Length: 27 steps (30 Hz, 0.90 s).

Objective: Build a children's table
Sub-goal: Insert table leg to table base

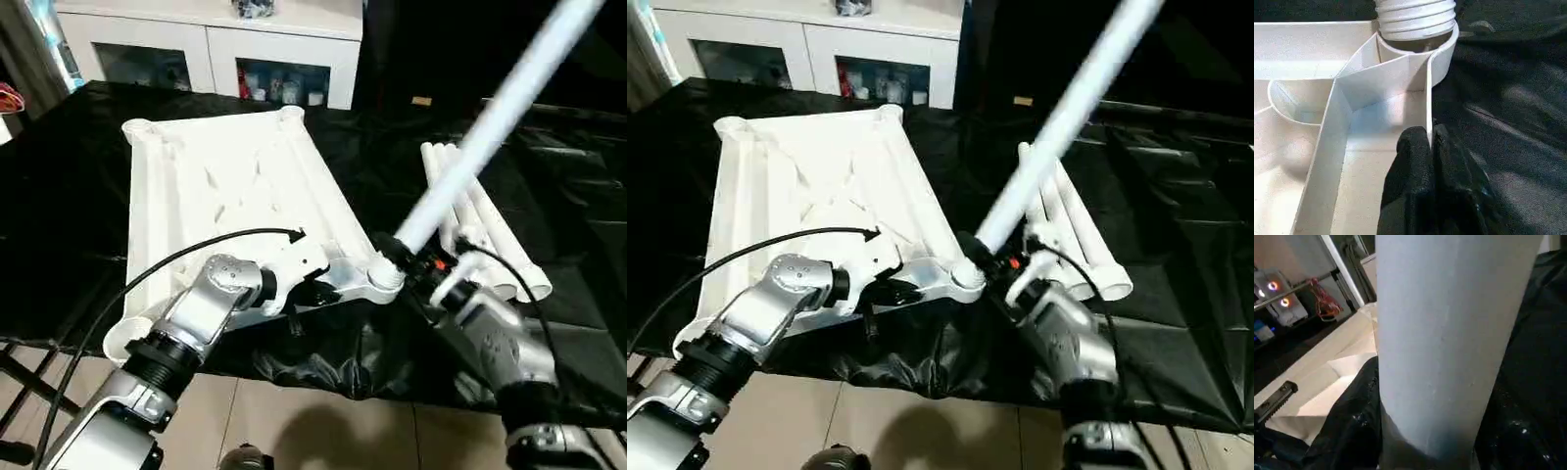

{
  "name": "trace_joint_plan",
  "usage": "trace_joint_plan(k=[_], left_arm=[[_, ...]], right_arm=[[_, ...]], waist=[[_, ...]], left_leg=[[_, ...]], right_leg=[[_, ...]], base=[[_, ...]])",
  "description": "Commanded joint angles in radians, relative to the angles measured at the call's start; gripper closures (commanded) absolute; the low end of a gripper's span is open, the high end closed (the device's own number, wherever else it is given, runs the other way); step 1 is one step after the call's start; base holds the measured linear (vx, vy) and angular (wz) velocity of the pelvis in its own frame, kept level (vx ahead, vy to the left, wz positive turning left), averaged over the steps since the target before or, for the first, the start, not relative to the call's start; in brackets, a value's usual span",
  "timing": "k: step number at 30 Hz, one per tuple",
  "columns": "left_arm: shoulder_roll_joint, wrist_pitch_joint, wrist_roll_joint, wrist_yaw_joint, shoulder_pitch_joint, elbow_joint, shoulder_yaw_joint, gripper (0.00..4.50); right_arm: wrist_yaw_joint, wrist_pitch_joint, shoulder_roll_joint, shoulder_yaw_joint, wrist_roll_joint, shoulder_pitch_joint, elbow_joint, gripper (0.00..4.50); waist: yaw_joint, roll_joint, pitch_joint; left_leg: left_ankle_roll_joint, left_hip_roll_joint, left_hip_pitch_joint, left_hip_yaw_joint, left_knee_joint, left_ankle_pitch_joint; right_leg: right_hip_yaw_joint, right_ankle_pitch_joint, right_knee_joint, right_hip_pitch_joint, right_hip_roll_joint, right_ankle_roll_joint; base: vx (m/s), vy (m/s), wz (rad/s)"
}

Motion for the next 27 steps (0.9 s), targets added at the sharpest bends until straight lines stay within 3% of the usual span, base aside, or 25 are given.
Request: trace_joint_plan(k=[1, 7, 9, 12, 17, 27], left_arm=[[-0.011, -0.034, -0.007, 0.027, -0.037, 0.002, 0.034, 4.50], [-0.013, -0.042, -0.002, 0.029, -0.043, 0.014, 0.038, 4.50], [-0.013, -0.045, 0.000, 0.031, -0.046, 0.019, 0.041, 4.50], [-0.014, -0.048, 0.003, 0.033, -0.047, 0.022, 0.043, 4.50], [-0.013, -0.058, 0.005, 0.030, -0.048, 0.028, 0.041, 4.50], [-0.003, -0.068, 0.013, -0.003, -0.053, 0.031, 0.024, 4.50]], right_arm=[[-0.010, 0.014, -0.013, 0.000, -0.015, 0.055, 0.014, 2.57], [-0.002, -0.003, -0.031, 0.025, -0.038, 0.070, -0.019, 2.57], [0.005, -0.013, -0.048, 0.046, -0.064, 0.079, -0.043, 2.57], [0.008, -0.015, -0.063, 0.058, -0.083, 0.090, -0.070, 2.57], [0.010, -0.005, -0.106, 0.112, -0.142, 0.090, -0.101, 2.57], [0.107, 0.082, -0.181, 0.271, -0.245, 0.004, -0.101, 2.57]], waist=[[-0.008, 0.011, -0.065], [-0.007, 0.010, -0.062], [-0.007, 0.010, -0.060], [-0.007, 0.009, -0.062], [-0.008, 0.008, -0.060], [-0.011, 0.005, -0.059]], left_leg=[[-0.051, 0.098, 0.039, -0.057, -0.086, -0.352], [-0.047, 0.097, 0.037, -0.059, -0.086, -0.356], [-0.049, 0.098, 0.042, -0.058, -0.086, -0.369], [-0.047, 0.099, 0.039, -0.058, -0.088, -0.360], [-0.038, 0.097, 0.036, -0.057, -0.087, -0.344], [-0.030, 0.097, 0.036, -0.057, -0.087, -0.339]], right_leg=[[0.068, -0.317, -0.105, 0.016, -0.128, -0.178], [0.069, -0.364, -0.110, 0.016, -0.132, -0.164], [0.070, -0.389, -0.114, 0.011, -0.131, -0.157], [0.071, -0.372, -0.111, 0.012, -0.130, -0.158], [0.071, -0.367, -0.113, 0.015, -0.132, -0.156], [0.071, -0.400, -0.117, 0.015, -0.131, -0.145]], base=[[0.000, 0.000, 0.00], [0.000, 0.000, 0.00], [0.000, 0.000, 0.00], [0.000, 0.000, 0.00], [0.000, 0.000, 0.00], [0.000, 0.000, 0.00]])
